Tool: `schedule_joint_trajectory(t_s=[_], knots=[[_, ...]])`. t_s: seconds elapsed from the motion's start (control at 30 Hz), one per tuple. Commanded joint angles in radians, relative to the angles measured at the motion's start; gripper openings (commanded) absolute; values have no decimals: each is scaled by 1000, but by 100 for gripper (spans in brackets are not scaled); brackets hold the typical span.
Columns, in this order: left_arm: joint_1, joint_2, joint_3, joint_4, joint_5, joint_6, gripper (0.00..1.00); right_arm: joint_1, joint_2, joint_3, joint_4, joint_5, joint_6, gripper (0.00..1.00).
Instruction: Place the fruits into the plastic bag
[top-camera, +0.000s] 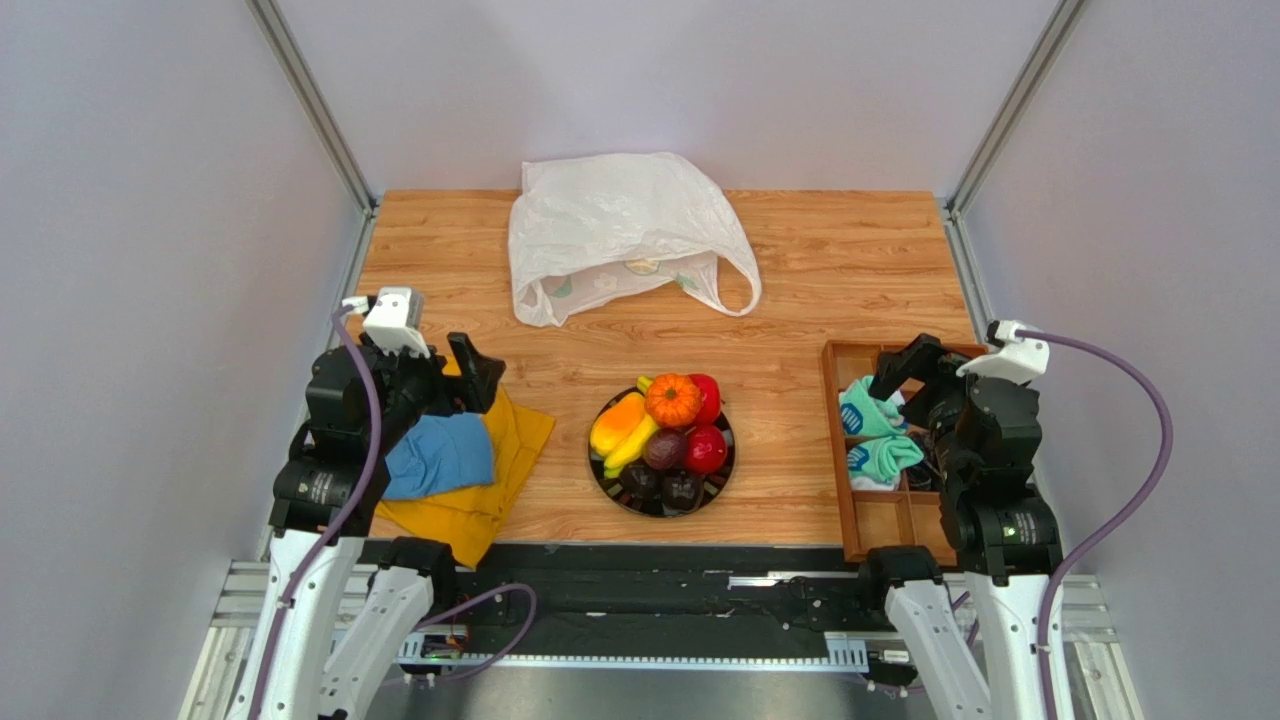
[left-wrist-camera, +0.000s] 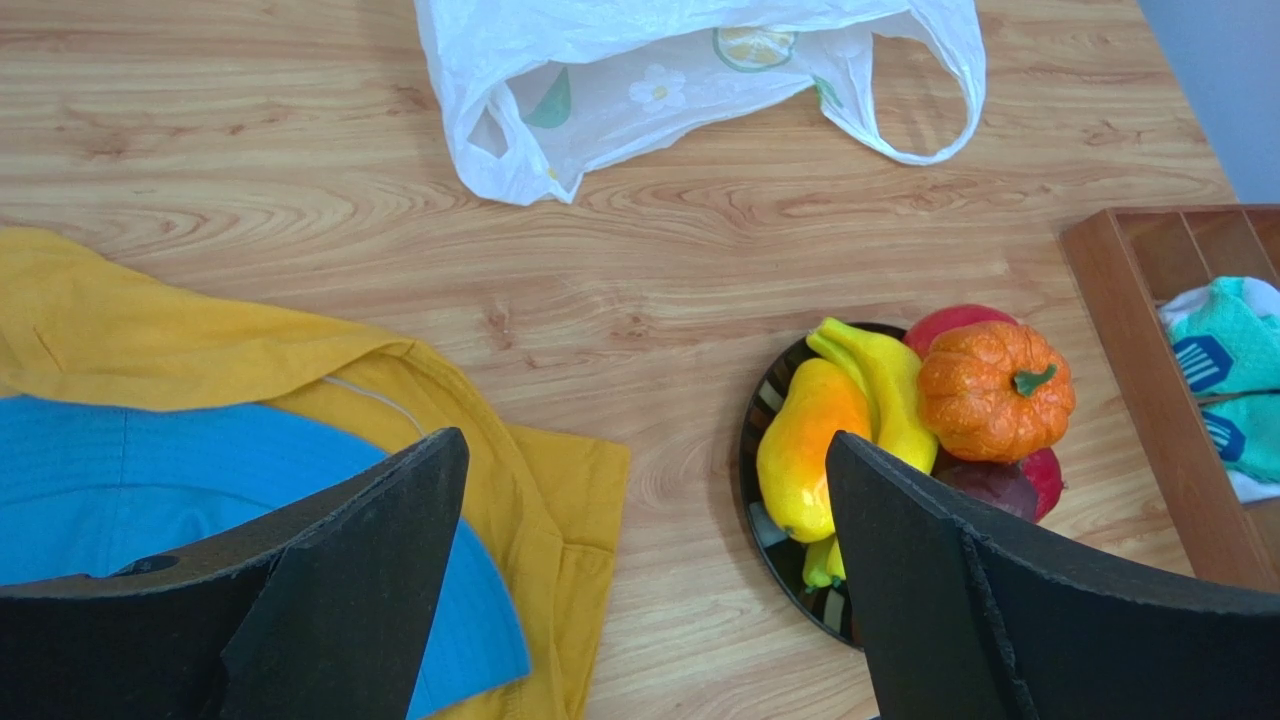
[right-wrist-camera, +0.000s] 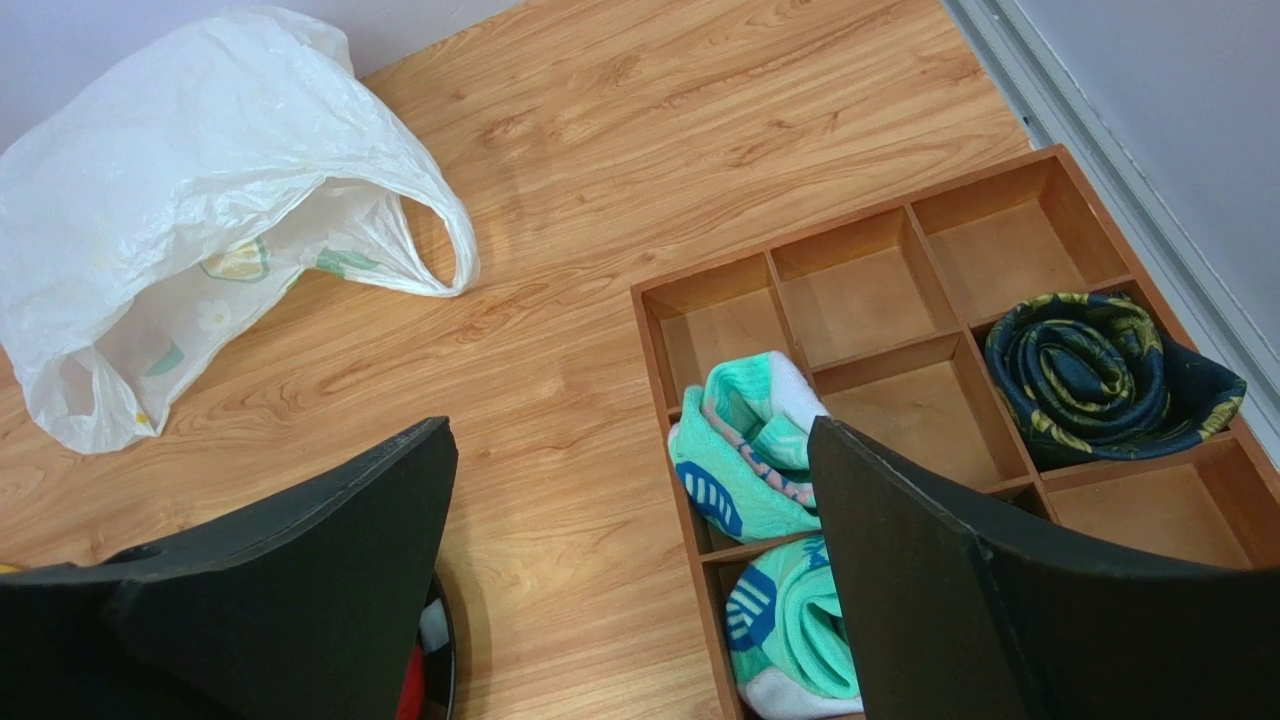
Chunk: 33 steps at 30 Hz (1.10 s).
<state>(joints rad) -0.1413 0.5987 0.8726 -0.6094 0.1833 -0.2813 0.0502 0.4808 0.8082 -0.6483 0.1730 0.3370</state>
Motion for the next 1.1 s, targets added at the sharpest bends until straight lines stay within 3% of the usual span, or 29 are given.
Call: schedule_joint_trajectory(t_s=[0.0,0.33,0.47,0.67,0.77,0.87,1.0,1.07], knots=[[6,7,22,25,24,8,98,2,5,43,24,-6,16,92],[6,15,19,34,35,8,99,2,18,57,39,-55,-7,91],[6,39,34,13,11,-7,99,2,24,68,45,-114,-36,77],[6,65,90,28,42,25,99,17,133,160,-1,-158,-78,74],[6,95,135,17,25,50,99,72,209,170,9,-133,-73,73],[6,105,114,45,-16,62,99,250,289,172,45,-28,-69,74],[6,107,91,33,-34,77,99,396,450,204,99,74,-85,76],[6,98,82,23,-57,77,99,399,560,212,152,62,-76,75]])
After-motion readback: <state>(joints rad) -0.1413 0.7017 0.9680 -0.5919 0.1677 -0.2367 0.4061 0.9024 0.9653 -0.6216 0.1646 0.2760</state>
